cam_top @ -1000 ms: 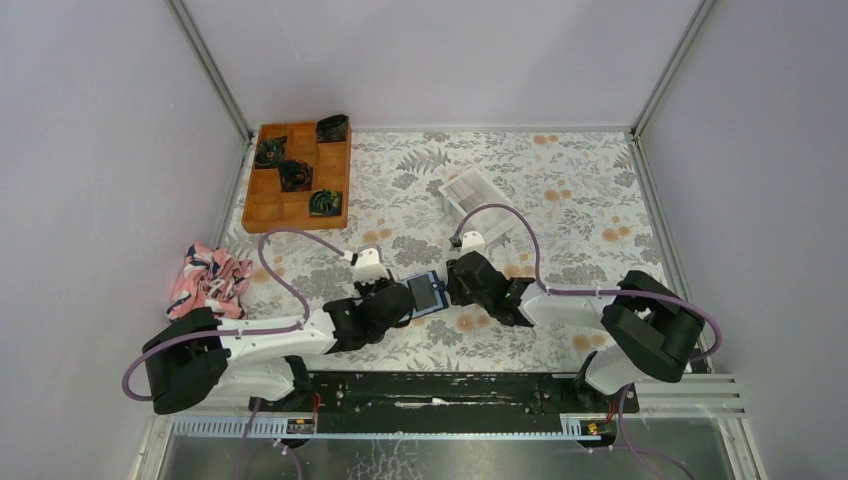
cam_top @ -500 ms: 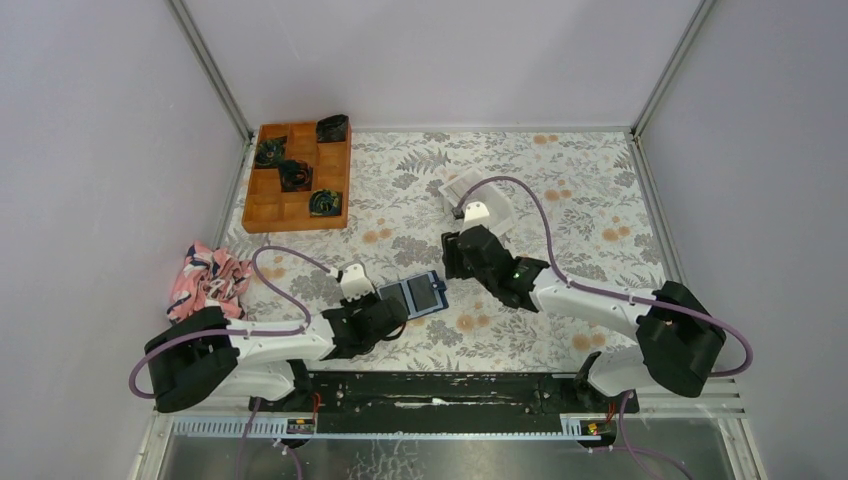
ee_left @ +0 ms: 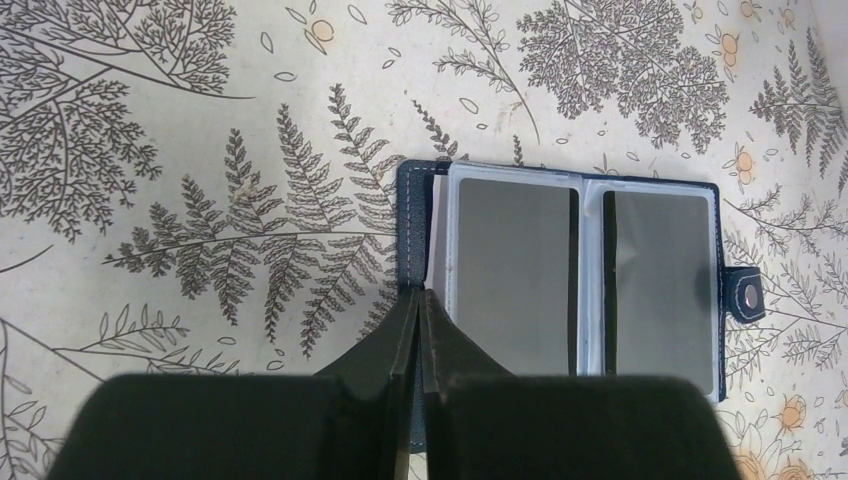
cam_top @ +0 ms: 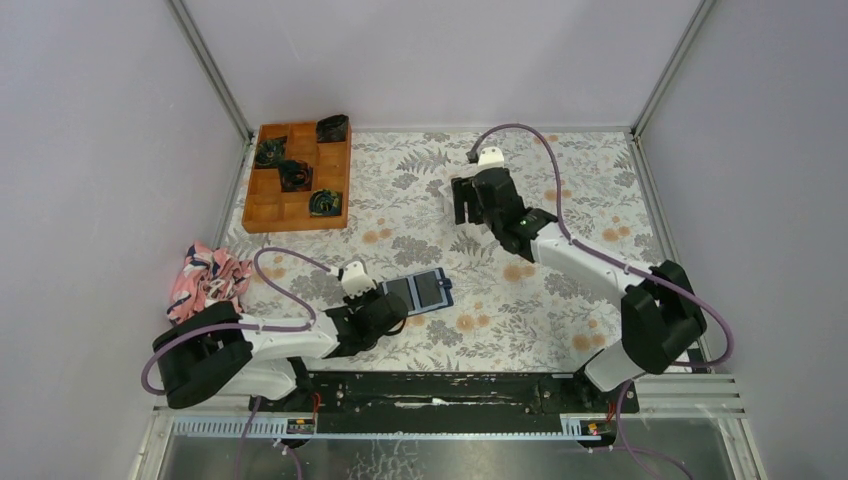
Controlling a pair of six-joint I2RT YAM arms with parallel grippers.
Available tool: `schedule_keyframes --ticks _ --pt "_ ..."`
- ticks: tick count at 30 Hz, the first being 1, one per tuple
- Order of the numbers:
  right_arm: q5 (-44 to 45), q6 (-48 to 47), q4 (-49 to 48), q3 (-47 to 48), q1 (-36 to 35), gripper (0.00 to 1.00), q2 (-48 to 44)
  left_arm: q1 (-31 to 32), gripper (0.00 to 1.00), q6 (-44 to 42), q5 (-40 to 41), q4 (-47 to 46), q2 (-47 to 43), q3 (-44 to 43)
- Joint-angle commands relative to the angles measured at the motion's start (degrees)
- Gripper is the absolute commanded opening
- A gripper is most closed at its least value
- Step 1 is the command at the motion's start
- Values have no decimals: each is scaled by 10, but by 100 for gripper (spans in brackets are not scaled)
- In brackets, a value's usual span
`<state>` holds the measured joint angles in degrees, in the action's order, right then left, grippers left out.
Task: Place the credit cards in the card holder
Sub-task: Turn over the card slot in the card holder.
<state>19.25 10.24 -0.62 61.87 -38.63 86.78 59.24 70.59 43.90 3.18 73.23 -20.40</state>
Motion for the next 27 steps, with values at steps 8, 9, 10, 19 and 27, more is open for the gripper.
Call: schedule_keyframes --ticks 8,9,10,19,27 --pt "-166 -49 8 151 119 80 132 -22 43 -54 -42 -32 16 -3" --pt "-176 -50 9 161 123 80 141 -23 49 -55 -44 -33 13 -3" --pt "-183 -50 9 170 127 80 150 -23 54 -56 -45 -33 11 -1" --pt "-218 -47 19 235 143 80 226 -31 82 -56 -54 -13 -35 9" --pt "-236 -40 25 264 149 80 267 -32 84 -34 -40 41 -95 27"
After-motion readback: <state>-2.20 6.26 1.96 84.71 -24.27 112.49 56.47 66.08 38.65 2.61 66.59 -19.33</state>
